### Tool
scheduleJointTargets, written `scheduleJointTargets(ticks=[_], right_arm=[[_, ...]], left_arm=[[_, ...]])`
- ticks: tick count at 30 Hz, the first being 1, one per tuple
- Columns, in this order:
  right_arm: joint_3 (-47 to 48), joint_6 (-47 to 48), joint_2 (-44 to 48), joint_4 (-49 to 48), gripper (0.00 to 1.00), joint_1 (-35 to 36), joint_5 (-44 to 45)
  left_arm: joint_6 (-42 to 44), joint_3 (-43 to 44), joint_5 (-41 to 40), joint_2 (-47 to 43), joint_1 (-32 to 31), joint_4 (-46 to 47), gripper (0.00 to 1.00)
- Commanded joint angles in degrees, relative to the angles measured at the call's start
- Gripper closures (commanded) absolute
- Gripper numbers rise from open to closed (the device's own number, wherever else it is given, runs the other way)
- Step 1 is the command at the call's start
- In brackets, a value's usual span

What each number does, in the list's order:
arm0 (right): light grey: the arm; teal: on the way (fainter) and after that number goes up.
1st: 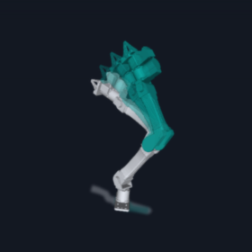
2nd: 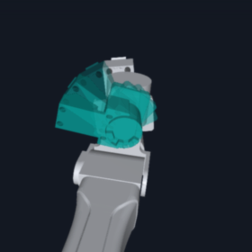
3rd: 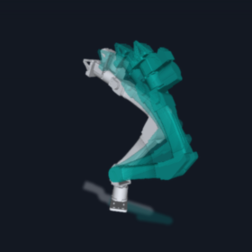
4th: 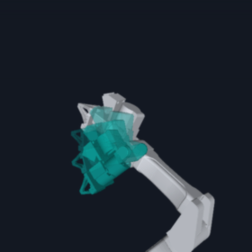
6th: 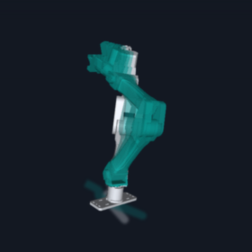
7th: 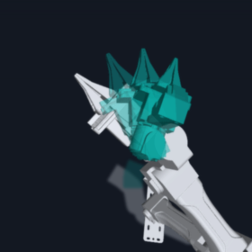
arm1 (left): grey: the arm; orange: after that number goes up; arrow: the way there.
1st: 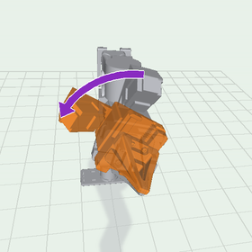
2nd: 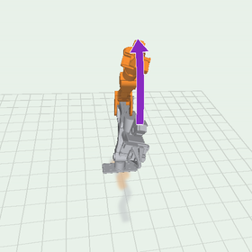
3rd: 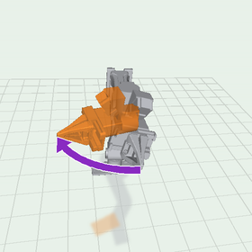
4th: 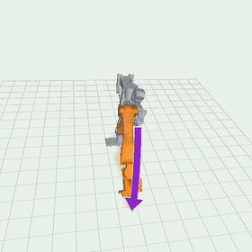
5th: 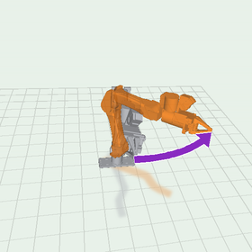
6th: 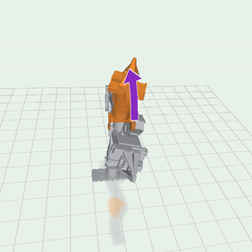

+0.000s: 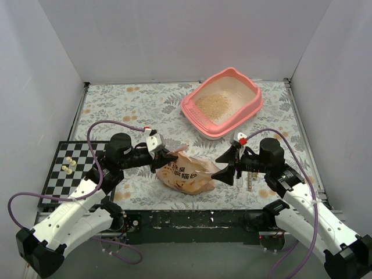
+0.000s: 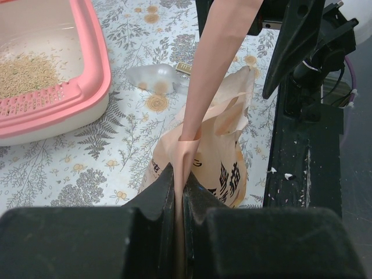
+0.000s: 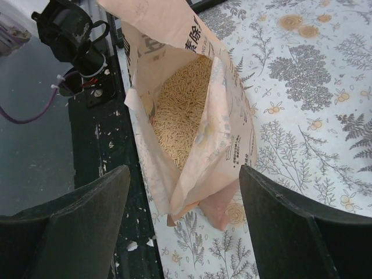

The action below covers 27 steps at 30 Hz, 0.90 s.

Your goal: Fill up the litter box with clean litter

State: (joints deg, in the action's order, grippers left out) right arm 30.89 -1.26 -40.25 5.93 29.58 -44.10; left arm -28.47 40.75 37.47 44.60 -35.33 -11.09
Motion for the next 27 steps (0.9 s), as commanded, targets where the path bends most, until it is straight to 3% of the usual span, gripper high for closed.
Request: scheduleJointTargets(ticks=[1,13,27], right_arm=[[-2.15,-6.03,-0.44,-12.16,0.16,-0.32,-3.01],[-7.86,-15.61,-4.31,-27.37,0.18,-0.32,-5.12],[-15.60,-25.81,-5.01,-44.24,0.23,-0.23,-1.34]], left_arm=[[0.34,1.61,-0.47,-0.65,0.35,1.69,1.00],[0.17,1.61,-1.17,-0.65,0.35,1.78,1.00],[0.17,1.17,-1.26,-0.57,0.44,2.30,1.00]])
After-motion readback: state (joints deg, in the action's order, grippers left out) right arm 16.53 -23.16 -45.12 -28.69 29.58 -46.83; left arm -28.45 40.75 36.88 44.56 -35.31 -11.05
